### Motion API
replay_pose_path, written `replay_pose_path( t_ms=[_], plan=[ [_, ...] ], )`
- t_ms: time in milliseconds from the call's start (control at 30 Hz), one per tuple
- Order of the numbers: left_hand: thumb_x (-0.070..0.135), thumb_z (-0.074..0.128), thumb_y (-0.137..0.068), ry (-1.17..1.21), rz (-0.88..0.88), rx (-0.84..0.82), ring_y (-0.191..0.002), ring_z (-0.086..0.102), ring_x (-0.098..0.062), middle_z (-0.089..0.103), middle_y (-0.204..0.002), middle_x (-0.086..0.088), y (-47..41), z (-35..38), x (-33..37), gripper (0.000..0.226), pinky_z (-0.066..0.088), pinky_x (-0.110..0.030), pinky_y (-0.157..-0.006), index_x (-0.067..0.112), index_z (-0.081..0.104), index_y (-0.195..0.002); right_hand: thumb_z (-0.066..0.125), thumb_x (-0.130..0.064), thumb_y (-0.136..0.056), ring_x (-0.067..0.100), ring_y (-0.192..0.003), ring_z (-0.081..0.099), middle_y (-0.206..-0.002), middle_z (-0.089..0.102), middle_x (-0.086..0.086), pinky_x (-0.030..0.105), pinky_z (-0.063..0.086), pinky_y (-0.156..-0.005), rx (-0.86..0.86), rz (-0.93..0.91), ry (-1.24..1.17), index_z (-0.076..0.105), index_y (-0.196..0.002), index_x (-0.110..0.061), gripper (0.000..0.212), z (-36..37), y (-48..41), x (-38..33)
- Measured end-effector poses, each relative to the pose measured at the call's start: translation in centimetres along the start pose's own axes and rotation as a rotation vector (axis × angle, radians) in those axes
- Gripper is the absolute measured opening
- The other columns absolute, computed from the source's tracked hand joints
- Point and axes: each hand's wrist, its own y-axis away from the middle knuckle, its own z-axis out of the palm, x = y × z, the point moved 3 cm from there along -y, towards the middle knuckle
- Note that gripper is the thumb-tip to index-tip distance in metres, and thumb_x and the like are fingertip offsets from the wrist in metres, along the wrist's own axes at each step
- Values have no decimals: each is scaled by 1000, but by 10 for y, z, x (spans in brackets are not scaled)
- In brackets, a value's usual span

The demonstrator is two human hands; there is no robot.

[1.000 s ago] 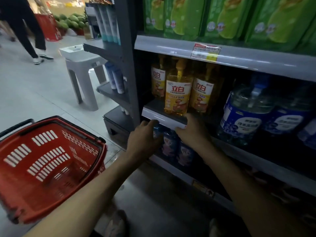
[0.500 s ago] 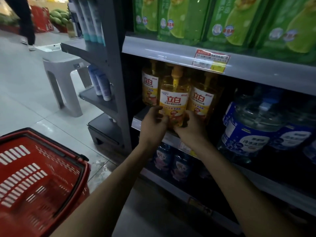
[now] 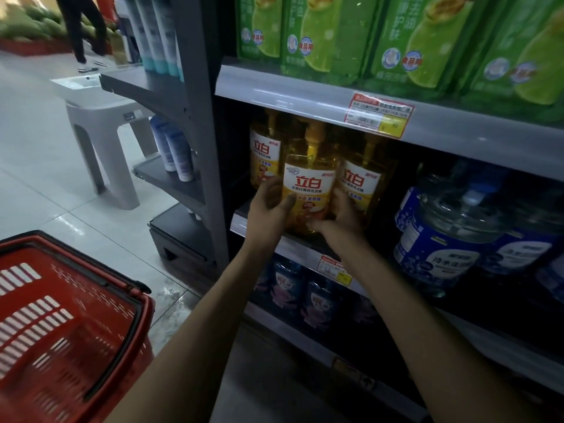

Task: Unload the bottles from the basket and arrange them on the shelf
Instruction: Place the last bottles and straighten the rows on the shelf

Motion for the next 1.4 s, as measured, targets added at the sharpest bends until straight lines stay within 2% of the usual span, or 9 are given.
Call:
replay_pose_path(
  t_ms=[167, 333, 433, 567, 800, 933, 1067, 1233, 1400],
  plan=[
    [19, 72, -94, -64, 19, 4, -106, 68, -4, 68, -118, 8, 9, -7, 8, 42, 62, -38, -90, 23, 55, -132, 76, 4, -81, 21, -124, 60, -131, 62, 1, 30, 54, -87, 114, -25, -65, 49, -134, -20, 64, 5, -4, 2],
    [23, 80, -88, -162, 150, -89, -103, 70, -4, 74, -109, 10, 25, -15, 25, 46, 59, -24, -84, 37, 58, -126, 90, -14, -74, 22, -140, 46, -151, 51, 0, 48, 46, -110, 164, -104, -50, 36, -151, -26, 95, 5, 11, -4],
    [27, 85, -82, -222, 155, -132, -101, 69, -1, 74, -108, 10, 34, -23, 31, 58, 54, -15, -79, 30, 60, -134, 95, -17, -67, 14, -139, 41, -151, 45, -6, 36, 39, -111, 130, -158, 4, 34, -154, -23, 106, -2, 22, -9],
    [23, 89, -77, -291, 154, -179, -101, 68, -4, 72, -110, 11, 46, -29, 33, 62, 56, -20, -84, 27, 59, -132, 97, -15, -62, 20, -143, 41, -150, 51, 5, 36, 35, -117, 105, -195, 64, 44, -150, -13, 103, -7, 34, -8],
    [19, 86, -81, -320, 213, -198, -105, 72, -9, 76, -113, 7, 66, -34, 52, 60, 57, -25, -91, 21, 62, -136, 100, -34, -59, 18, -142, 42, -147, 53, -2, 41, 40, -114, 173, -361, 183, 55, -142, -21, 95, -15, 60, -20],
    [12, 77, -89, -227, 200, -175, -105, 73, -10, 78, -109, 4, 76, -40, 68, 49, 59, -25, -89, 18, 64, -136, 98, -21, -63, 4, -121, 52, -130, 60, -13, 23, 51, -93, 127, -298, 51, 57, -139, -24, 86, -15, 78, -32],
    [18, 73, -93, -155, 113, -133, -100, 75, -13, 79, -105, 3, 86, -44, 70, 32, 62, -30, -86, 16, 70, -125, 97, -22, -64, 6, -101, 68, -113, 71, -12, 27, 63, -68, 55, -152, -82, 63, -125, -27, 70, -8, 94, -30],
    [32, 77, -87, -188, 30, -113, -89, 77, -16, 80, -97, 0, 98, -48, 67, 29, 62, -31, -77, 16, 73, -111, 101, -30, -55, 17, -98, 74, -104, 77, -9, 50, 64, -79, 24, 12, -121, 71, -112, -29, 64, -11, 108, -17],
    [39, 57, -101, -215, -43, -126, -86, 76, -19, 79, -92, -3, 96, -47, 57, 30, 60, -26, -72, 15, 75, -108, 99, -21, -59, 10, -88, 75, -96, 78, -8, 25, 60, -56, 16, 74, -110, 73, -107, -24, 54, -23, 117, -17]
  ],
)
